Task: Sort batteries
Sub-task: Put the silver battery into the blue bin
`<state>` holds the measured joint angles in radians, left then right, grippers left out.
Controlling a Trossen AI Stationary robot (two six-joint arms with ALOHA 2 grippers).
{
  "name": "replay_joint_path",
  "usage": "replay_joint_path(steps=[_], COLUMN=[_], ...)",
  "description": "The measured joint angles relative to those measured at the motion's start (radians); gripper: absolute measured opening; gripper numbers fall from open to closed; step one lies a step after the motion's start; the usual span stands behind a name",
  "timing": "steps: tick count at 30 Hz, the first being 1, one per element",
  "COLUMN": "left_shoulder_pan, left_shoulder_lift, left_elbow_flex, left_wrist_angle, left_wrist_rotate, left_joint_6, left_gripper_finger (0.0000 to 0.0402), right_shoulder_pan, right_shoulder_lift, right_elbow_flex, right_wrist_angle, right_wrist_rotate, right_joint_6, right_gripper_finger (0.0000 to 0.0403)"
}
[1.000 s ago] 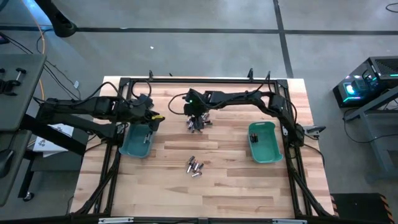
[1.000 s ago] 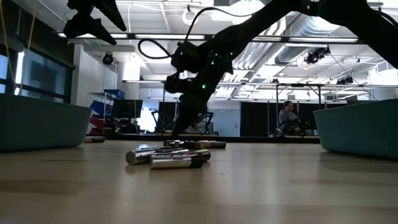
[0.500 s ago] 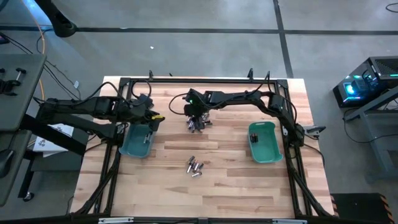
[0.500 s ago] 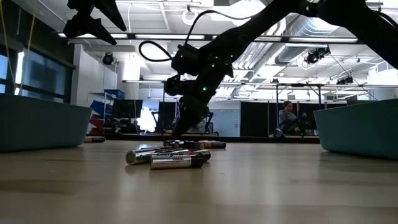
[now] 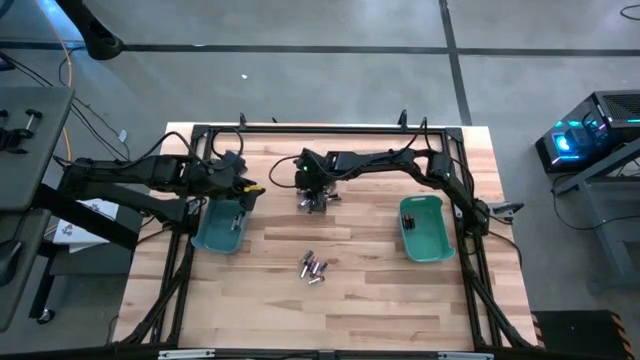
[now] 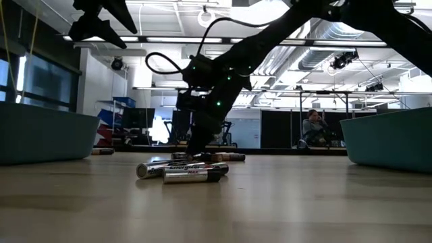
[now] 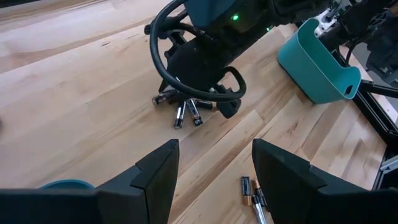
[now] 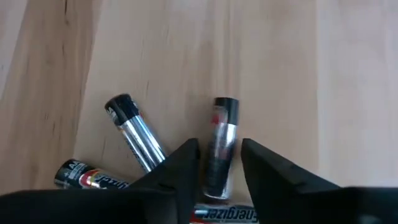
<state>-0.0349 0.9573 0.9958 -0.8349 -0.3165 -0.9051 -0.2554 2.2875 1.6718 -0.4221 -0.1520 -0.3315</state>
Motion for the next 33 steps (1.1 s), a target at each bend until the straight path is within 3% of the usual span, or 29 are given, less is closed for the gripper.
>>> replay_joint_path(steps=[4, 7, 14, 21, 29, 33], left_shoulder_pan=[0.000, 0.000, 0.000, 0.000, -0.049, -0.090], left_shoulder_lift=[0.000, 0.000, 0.000, 0.000, -0.074, -0.137], left_elbow_flex=[0.000, 0.000, 0.000, 0.000, 0.000, 0.000], left_wrist_angle=[0.001, 0.001, 0.001, -0.042, -0.027, 0.053], left_wrist_rotate=[0.000, 0.000, 0.000, -0.001, -0.099, -0.135], left_joint_6=[0.000, 0.002, 0.009, -0.035, 0.002, 0.120], left_gripper_finger=[0.0197, 0.0197, 0.0197, 0.0197, 0.0197, 0.0197], right_shoulder_pan=[0.006, 0.006, 0.006, -0.003, 0.036, 0.072], right_shoulder_lift=[0.000, 0.000, -0.001, -0.079, -0.254, -0.337], right_elbow_flex=[0.000, 0.000, 0.001, -0.006, -0.002, -0.002], right_wrist_angle=[-0.001, -0.004, -0.031, 0.004, 0.157, 0.278], right_wrist_rotate=[0.016, 0.016, -0.016, 0.004, -0.027, -0.055], right_joint_6=[0.034, 0.046, 0.091, 0.324, 0.360, 0.395], right_gripper_finger=[0.0150, 0.0143, 0.0024, 0.0022, 0.0022, 0.0022])
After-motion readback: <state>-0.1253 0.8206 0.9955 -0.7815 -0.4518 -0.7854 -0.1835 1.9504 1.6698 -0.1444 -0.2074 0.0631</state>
